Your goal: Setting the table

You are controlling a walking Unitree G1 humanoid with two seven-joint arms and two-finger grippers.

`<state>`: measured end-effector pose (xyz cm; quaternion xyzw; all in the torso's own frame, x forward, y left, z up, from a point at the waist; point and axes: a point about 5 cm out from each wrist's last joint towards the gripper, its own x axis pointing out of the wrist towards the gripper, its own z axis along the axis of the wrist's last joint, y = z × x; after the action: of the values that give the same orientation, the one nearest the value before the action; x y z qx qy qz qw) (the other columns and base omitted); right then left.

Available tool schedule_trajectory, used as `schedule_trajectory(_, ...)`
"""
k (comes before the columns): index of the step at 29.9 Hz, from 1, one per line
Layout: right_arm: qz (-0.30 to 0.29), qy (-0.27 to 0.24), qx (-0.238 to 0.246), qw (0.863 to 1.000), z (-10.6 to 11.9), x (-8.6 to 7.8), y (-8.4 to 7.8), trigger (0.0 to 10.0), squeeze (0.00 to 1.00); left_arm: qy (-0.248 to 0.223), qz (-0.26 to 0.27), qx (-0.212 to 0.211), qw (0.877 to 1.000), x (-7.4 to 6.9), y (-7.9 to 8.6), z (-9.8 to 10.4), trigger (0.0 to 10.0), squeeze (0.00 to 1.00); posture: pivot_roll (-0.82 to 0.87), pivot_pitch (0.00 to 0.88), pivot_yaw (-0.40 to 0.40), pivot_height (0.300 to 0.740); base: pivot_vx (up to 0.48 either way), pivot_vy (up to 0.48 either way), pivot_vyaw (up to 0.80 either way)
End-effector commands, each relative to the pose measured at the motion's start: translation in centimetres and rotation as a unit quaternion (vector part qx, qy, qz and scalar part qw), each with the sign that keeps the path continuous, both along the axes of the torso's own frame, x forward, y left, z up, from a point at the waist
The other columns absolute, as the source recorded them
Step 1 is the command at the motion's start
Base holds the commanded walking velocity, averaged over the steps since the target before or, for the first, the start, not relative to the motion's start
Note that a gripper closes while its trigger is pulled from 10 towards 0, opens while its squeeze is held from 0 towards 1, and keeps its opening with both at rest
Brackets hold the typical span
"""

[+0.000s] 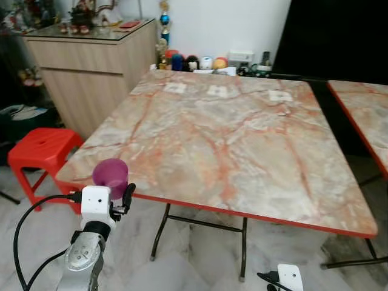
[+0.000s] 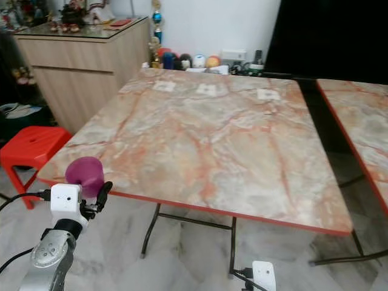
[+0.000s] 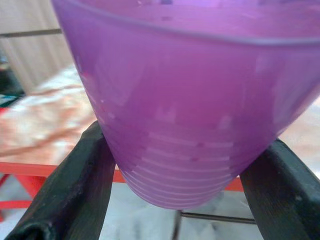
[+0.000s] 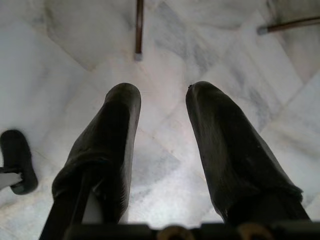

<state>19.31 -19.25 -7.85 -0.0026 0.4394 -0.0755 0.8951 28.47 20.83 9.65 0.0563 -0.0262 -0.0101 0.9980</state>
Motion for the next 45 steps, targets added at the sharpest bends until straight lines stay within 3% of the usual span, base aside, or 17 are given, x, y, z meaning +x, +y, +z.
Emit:
schedule_trajectory(1, -0.002, 0.014, 0.001, 1.000, -0.3, -0.5, 0.0, 10.0, 0.00, -0.005, 0.000, 0.008, 1.000, -0.3, -0.1, 0.1, 10.0, 0.00, 0.03, 0.061, -0.032, 0.740, 0.000, -0.454, -0.74)
schedule_trajectory(6, 0.002, 0.021, -0.002, 1.000, -0.4, -0.8, 0.0, 10.0, 0.00, -0.005, 0.002, 0.007, 1.000, -0.5, -0.1, 0.1, 10.0, 0.00, 0.03, 0.071, -0.038, 0.740, 0.000, -0.452, -0.73)
schedule_trajectory(20, 0.008, 0.023, -0.001, 1.000, -0.7, -1.5, 0.1, 10.0, 0.00, -0.001, 0.005, 0.008, 1.000, -0.8, 0.1, 0.1, 10.0, 0.00, 0.02, 0.090, -0.028, 0.740, 0.000, -0.453, 0.00)
schedule_trajectory(38, 0.009, 0.018, 0.000, 1.000, -0.3, -0.5, 0.2, 10.0, 0.00, 0.000, 0.005, 0.014, 1.000, -0.4, 1.0, 0.6, 10.0, 0.00, 0.01, 0.066, 0.006, 0.740, 0.000, -0.457, 0.00)
schedule_trajectory(45, 0.013, 0.028, 0.001, 1.000, -0.9, -1.6, 0.5, 10.0, 0.00, 0.000, 0.004, 0.012, 1.000, -0.5, 0.9, 0.5, 10.0, 0.00, 0.02, 0.066, 0.003, 0.740, 0.000, -0.457, 0.00)
